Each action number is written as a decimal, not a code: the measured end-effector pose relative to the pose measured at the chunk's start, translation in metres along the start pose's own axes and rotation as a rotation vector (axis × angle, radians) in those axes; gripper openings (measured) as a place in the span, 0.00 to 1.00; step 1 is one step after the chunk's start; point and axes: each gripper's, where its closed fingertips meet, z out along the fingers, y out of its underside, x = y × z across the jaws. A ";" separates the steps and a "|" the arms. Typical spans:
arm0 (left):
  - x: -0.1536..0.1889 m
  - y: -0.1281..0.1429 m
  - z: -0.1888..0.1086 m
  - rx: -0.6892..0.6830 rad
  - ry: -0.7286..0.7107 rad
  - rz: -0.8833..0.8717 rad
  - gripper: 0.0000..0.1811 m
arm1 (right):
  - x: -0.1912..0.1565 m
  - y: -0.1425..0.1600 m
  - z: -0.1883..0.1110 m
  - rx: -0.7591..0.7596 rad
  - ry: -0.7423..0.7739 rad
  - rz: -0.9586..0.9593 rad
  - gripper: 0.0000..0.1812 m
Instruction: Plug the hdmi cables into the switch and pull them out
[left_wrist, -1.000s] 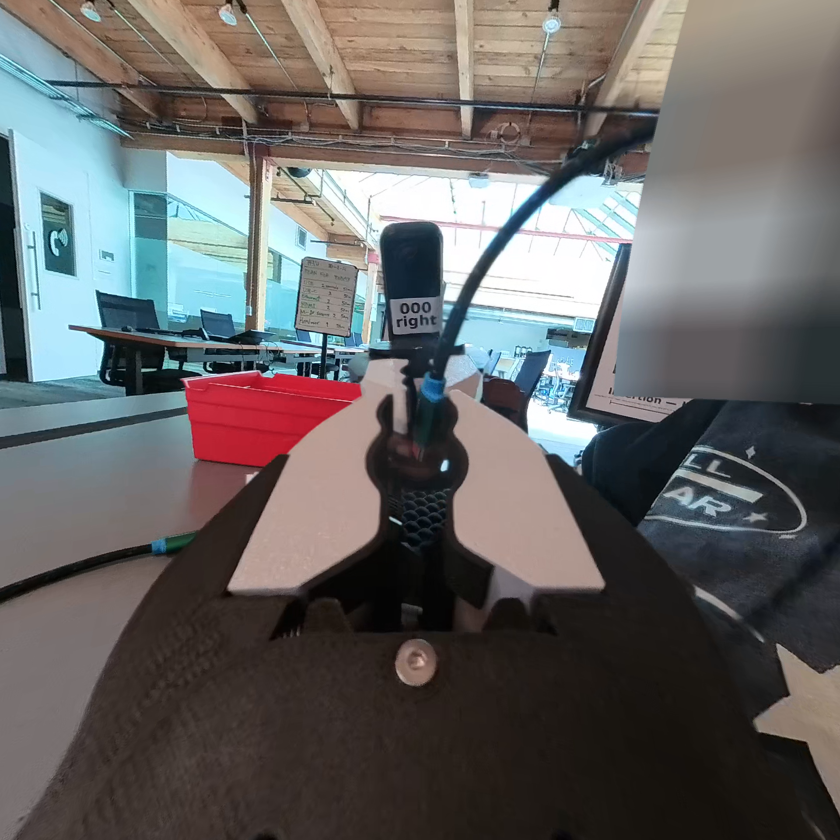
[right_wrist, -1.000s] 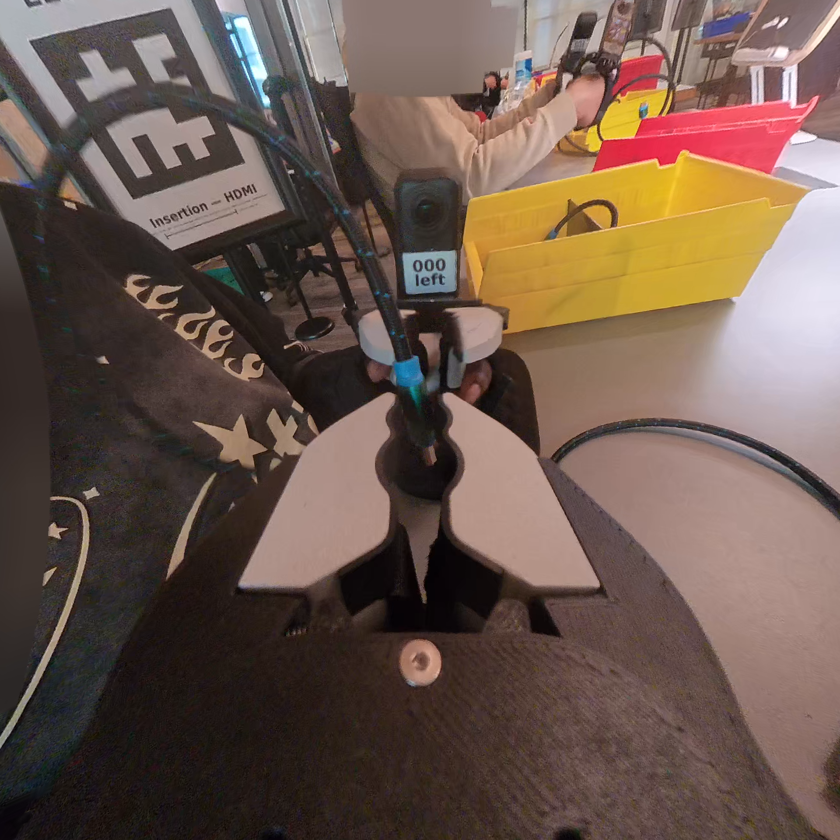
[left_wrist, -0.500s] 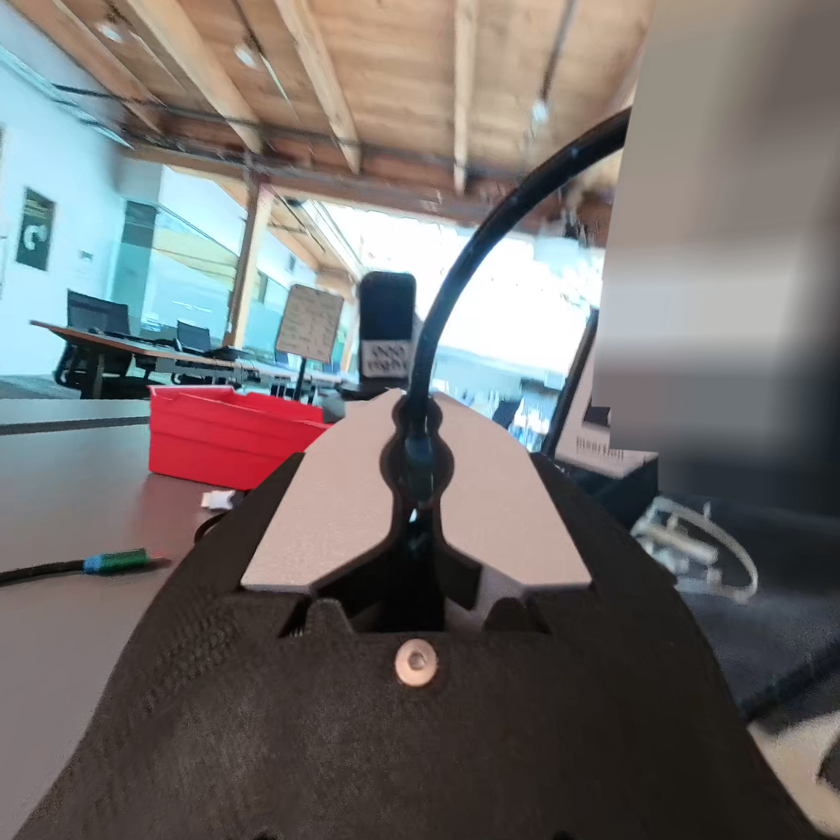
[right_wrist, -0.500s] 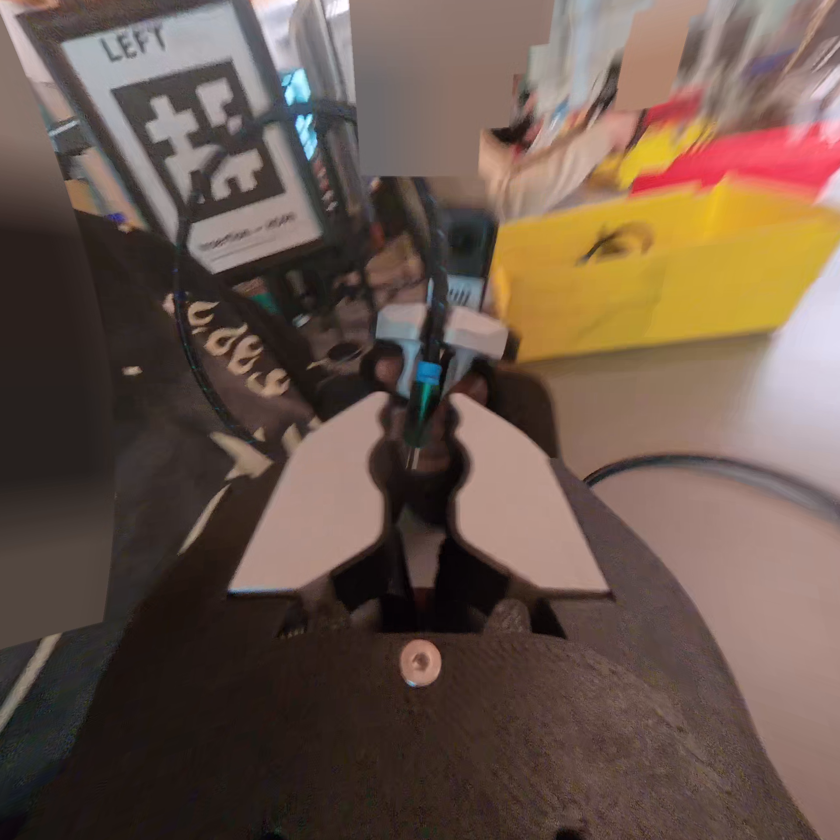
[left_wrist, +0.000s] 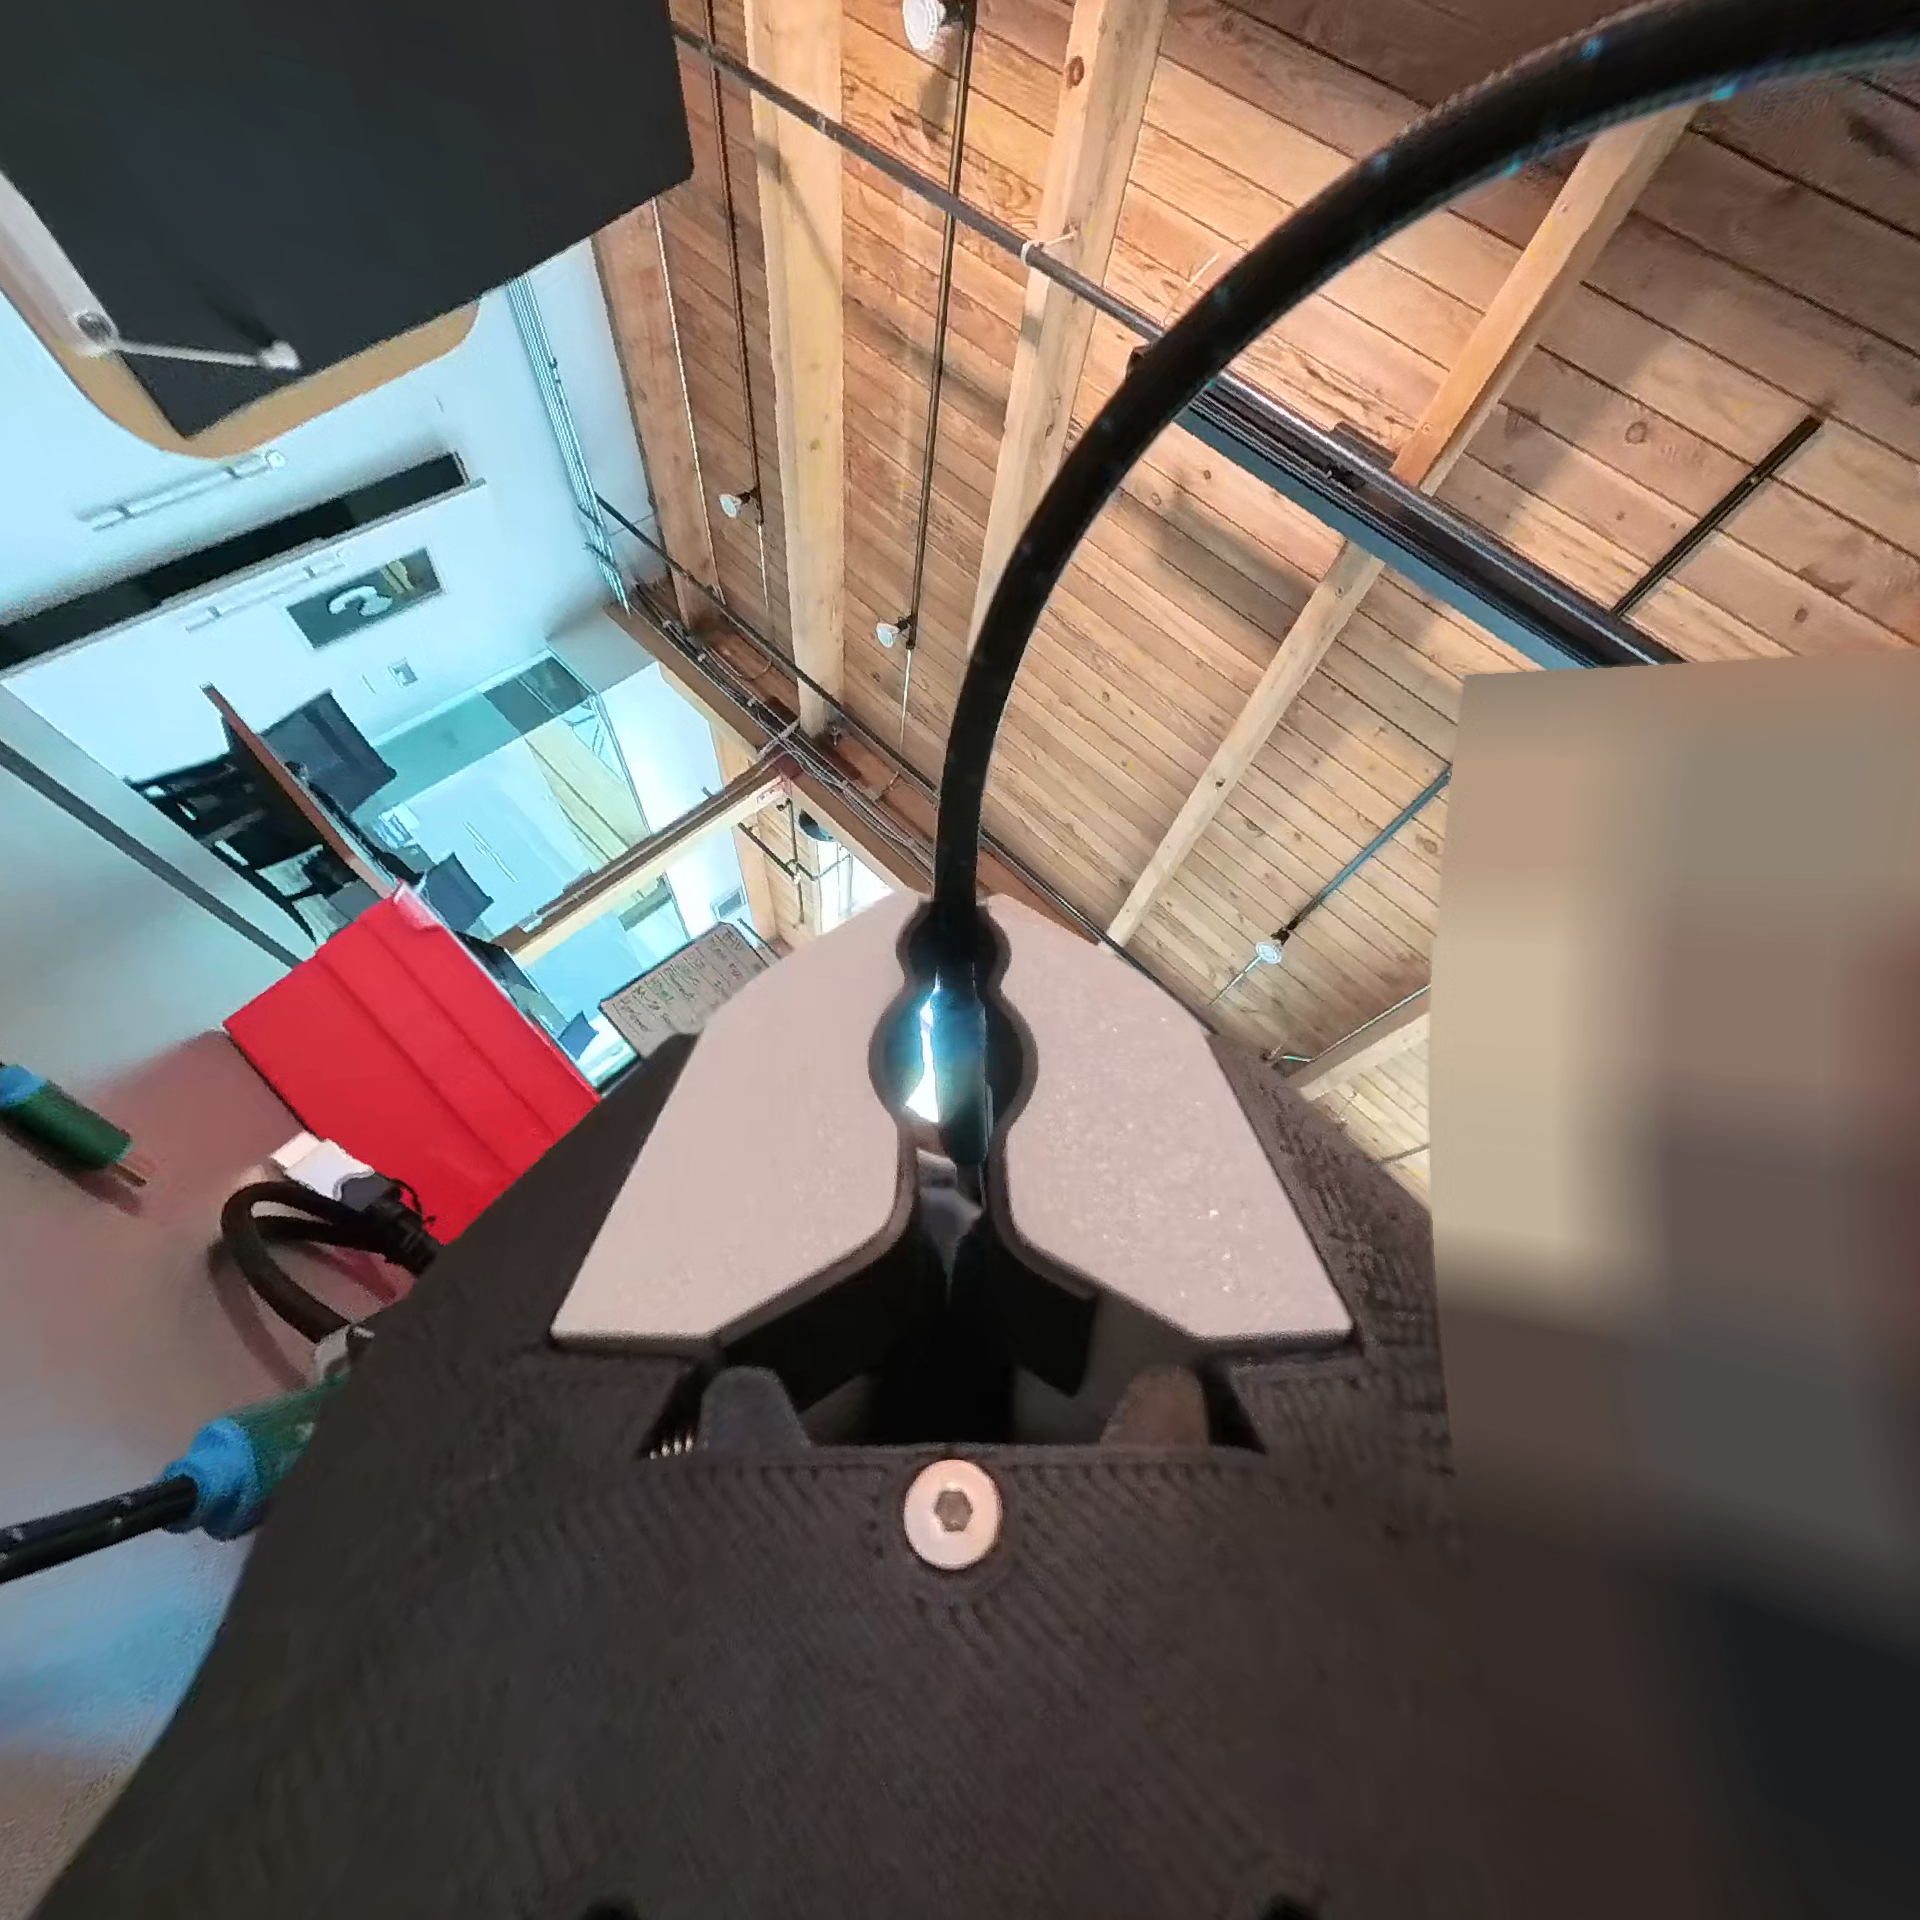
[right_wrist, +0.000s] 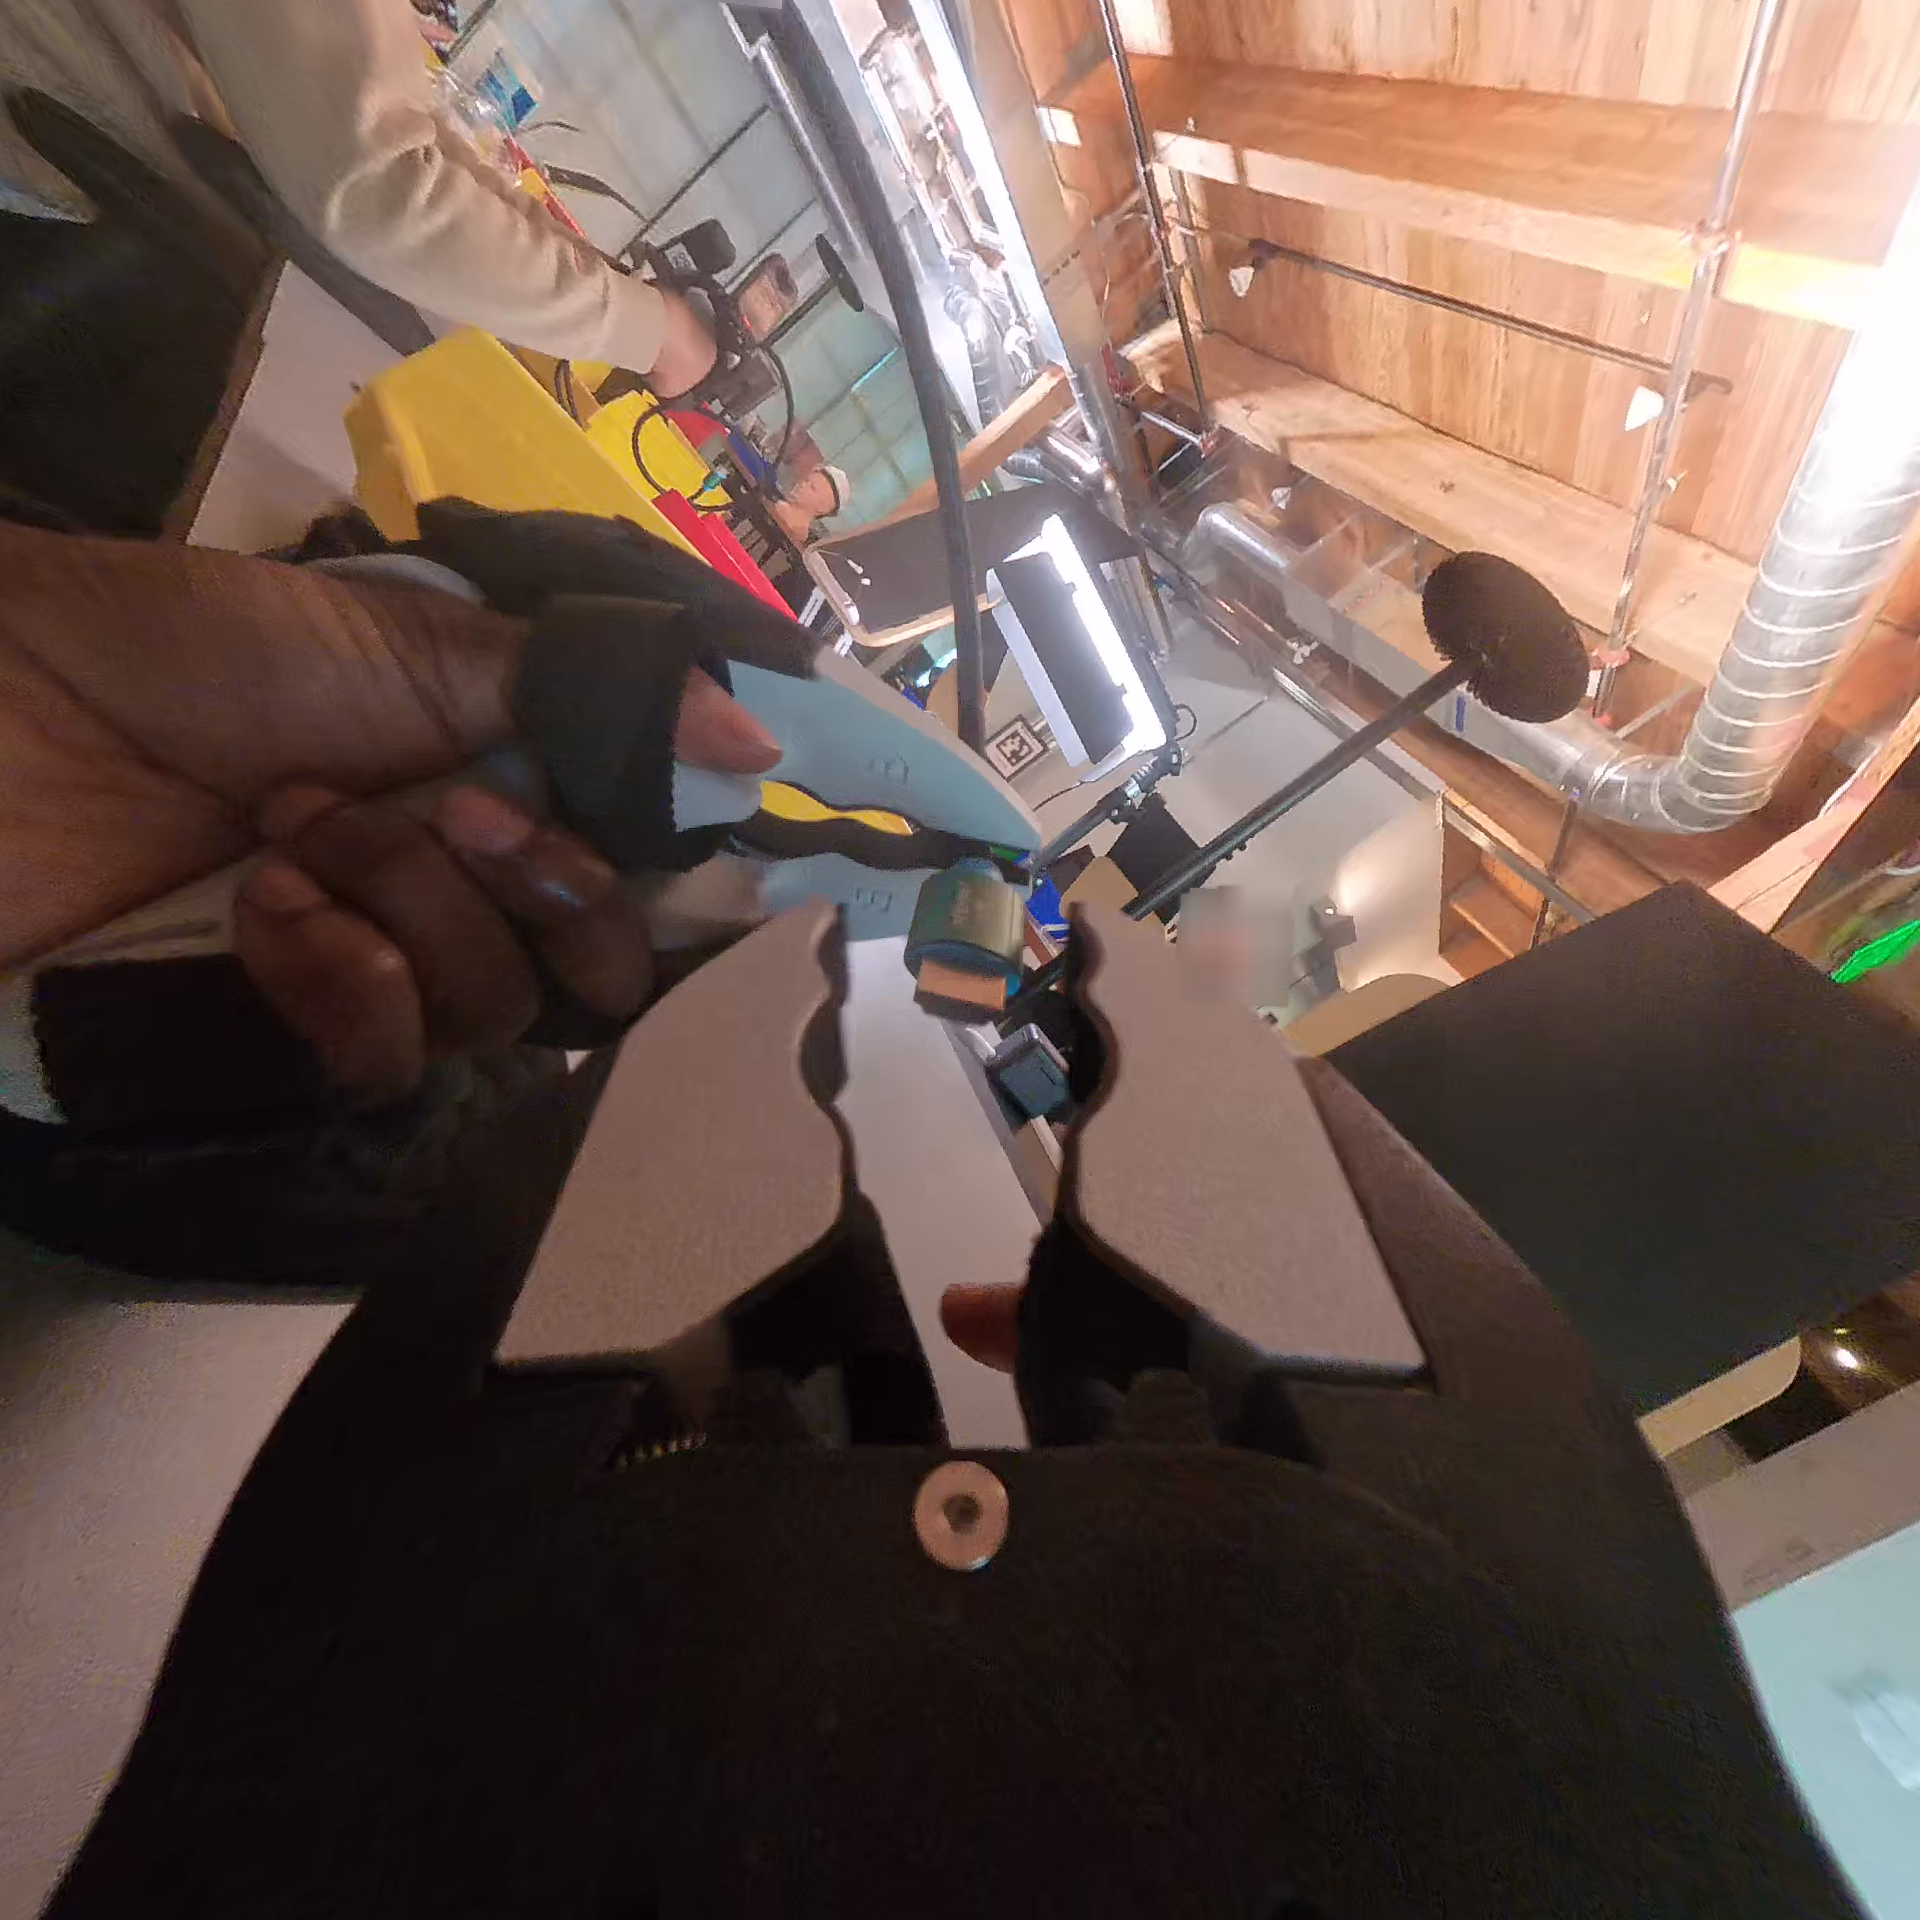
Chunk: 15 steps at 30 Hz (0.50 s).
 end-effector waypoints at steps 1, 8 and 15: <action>-0.001 0.003 0.001 -0.010 0.001 -0.012 0.03 | 0.001 -0.001 -0.001 0.008 0.003 -0.009 0.16; 0.016 0.014 0.002 -0.134 0.134 0.052 0.04 | 0.010 -0.012 -0.010 0.109 -0.122 0.254 0.12; 0.025 0.043 -0.013 -0.549 0.285 0.490 0.23 | 0.005 -0.028 -0.030 0.263 -0.539 0.766 0.12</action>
